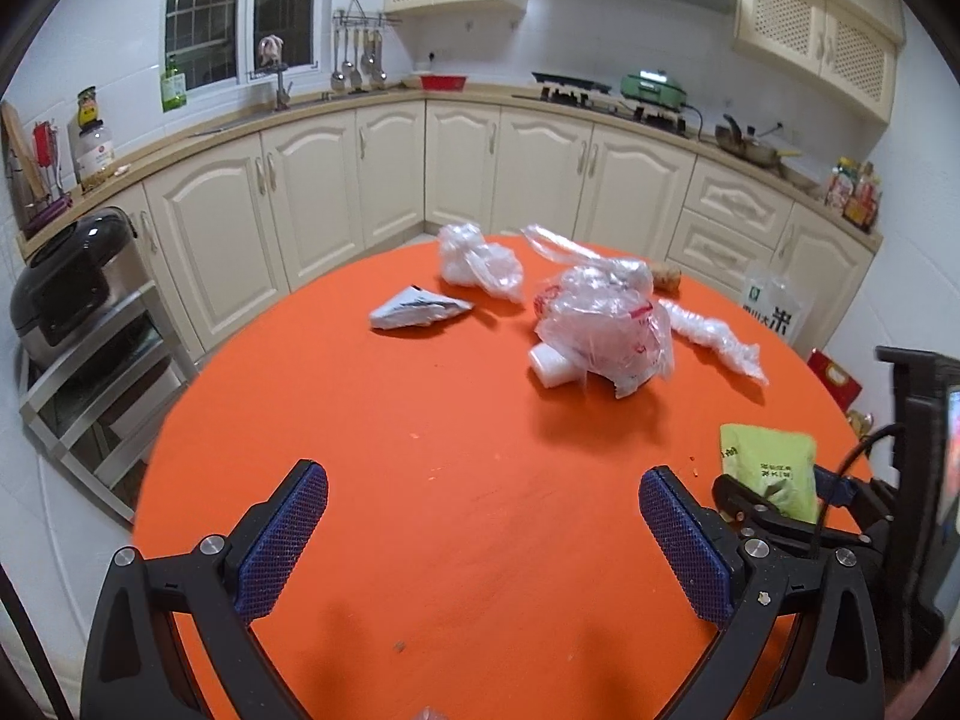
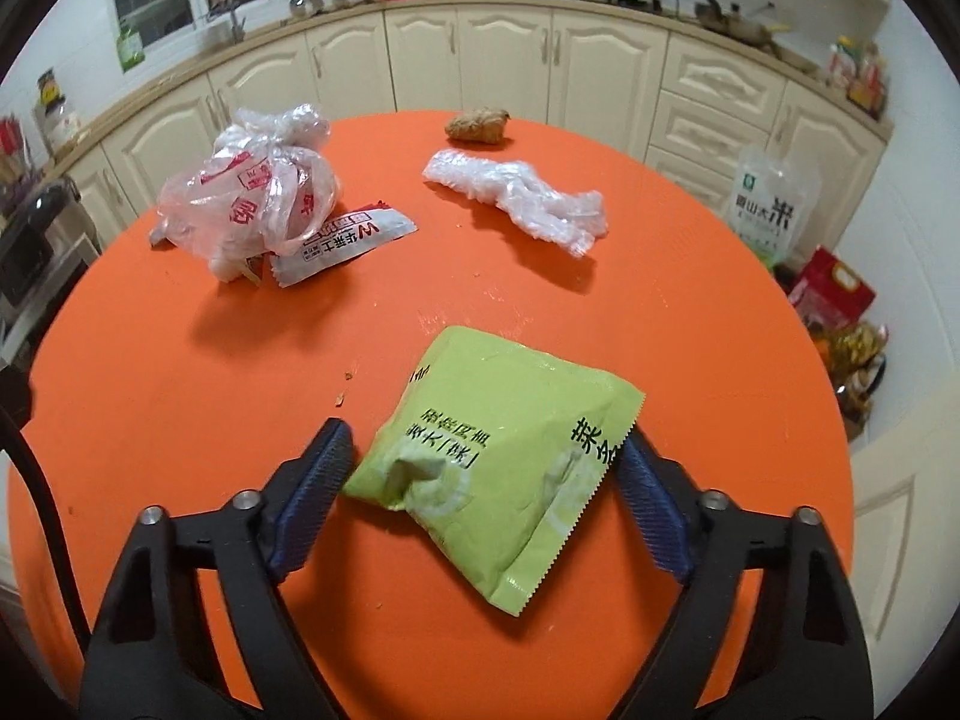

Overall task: Collect trash
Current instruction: 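Grasp the yellow-green snack bag with the right tool while the left tool grasps the white cup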

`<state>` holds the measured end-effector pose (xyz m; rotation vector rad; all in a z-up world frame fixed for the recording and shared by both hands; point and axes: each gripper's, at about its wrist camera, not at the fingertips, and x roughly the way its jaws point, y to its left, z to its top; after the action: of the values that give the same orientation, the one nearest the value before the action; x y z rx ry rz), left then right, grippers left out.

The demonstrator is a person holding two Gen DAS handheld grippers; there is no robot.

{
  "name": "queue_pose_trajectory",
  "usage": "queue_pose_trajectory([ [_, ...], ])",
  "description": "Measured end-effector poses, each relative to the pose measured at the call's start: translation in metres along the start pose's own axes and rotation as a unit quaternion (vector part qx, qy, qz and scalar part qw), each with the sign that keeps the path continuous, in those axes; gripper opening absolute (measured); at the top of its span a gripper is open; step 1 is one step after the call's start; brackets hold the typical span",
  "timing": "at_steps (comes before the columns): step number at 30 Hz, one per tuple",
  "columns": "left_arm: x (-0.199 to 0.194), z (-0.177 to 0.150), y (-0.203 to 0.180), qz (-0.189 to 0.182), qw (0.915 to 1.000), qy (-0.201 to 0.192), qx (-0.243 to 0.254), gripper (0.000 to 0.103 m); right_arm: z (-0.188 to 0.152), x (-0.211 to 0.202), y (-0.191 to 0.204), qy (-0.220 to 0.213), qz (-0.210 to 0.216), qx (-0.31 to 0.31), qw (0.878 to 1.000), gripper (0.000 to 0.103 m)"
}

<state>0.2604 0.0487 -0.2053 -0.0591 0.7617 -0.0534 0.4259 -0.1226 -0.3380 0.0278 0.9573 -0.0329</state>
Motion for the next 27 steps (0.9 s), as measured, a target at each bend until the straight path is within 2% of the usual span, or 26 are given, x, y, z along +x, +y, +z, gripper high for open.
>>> queue_pose_trajectory([
  [2, 0.010, 0.004, -0.003, -0.001, 1.0000, 0.004, 0.003, 0.102, 0.000, -0.003, 0.001, -0.006, 0.004, -0.011, 1.000, 0.046],
  [8, 0.038, 0.019, -0.008, 0.000, 0.9998, 0.014, 0.010, 0.102, 0.001, -0.003, -0.006, -0.009, 0.018, -0.015, 1.000, 0.024],
  [20, 0.103, 0.053, -0.026, 0.004, 0.9994, 0.032, 0.015, 0.102, 0.005, -0.002, -0.030, -0.015, 0.075, 0.026, 0.997, 0.018],
  [27, 0.151, 0.067, -0.033, 0.009, 0.9986, 0.052, 0.009, 0.100, 0.013, 0.005, -0.027, -0.013, 0.081, 0.024, 0.996, 0.018],
])
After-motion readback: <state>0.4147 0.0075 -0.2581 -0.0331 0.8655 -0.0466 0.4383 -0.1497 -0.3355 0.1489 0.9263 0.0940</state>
